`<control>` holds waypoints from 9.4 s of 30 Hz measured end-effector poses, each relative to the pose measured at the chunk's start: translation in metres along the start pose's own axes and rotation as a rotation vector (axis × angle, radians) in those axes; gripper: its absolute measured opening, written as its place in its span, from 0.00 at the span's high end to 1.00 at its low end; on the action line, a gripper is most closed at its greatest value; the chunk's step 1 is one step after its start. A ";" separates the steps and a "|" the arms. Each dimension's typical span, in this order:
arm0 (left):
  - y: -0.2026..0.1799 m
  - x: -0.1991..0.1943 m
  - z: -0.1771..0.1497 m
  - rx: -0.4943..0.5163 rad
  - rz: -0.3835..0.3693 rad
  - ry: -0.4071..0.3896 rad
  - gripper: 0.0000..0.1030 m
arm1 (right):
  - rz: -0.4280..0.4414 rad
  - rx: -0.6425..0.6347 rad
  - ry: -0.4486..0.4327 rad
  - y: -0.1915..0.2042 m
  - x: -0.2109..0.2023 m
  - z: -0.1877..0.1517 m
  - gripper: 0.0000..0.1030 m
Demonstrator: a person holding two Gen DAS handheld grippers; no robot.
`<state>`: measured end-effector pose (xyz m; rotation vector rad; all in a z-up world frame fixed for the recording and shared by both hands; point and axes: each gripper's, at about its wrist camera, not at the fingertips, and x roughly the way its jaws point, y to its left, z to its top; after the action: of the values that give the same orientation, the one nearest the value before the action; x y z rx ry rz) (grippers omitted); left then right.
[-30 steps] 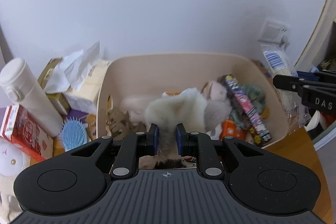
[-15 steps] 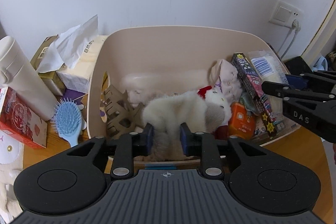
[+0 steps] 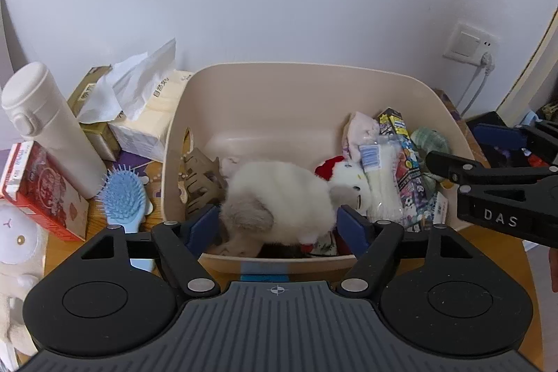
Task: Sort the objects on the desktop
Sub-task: 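Open both tools to drop plush toy and packet into the basket, then withdraw both tools toward the orange sock and round tin, then grasp the orange sock with the left tool while the right tool grasps the round tin, then lift sock and tin and carry them over the basket, then open both tools to drop sock and tin into the basket, then withdraw both tools toward the blue tissue pack and brown hair clip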
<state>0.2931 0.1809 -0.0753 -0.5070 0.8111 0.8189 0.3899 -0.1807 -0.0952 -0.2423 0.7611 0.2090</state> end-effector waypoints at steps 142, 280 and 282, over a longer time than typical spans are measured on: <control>0.004 -0.068 -0.025 0.112 -0.087 -0.105 0.90 | -0.005 -0.049 -0.040 0.035 -0.103 0.007 0.50; 0.007 0.065 -0.118 0.064 0.003 0.200 0.14 | 0.092 -0.097 0.178 0.056 0.028 -0.144 0.00; 0.004 0.068 -0.116 0.076 0.008 0.194 0.14 | 0.099 -0.115 0.173 0.060 0.032 -0.143 0.00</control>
<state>0.2677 0.1348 -0.1994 -0.5210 1.0196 0.7508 0.3030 -0.1624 -0.2261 -0.3349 0.9347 0.3296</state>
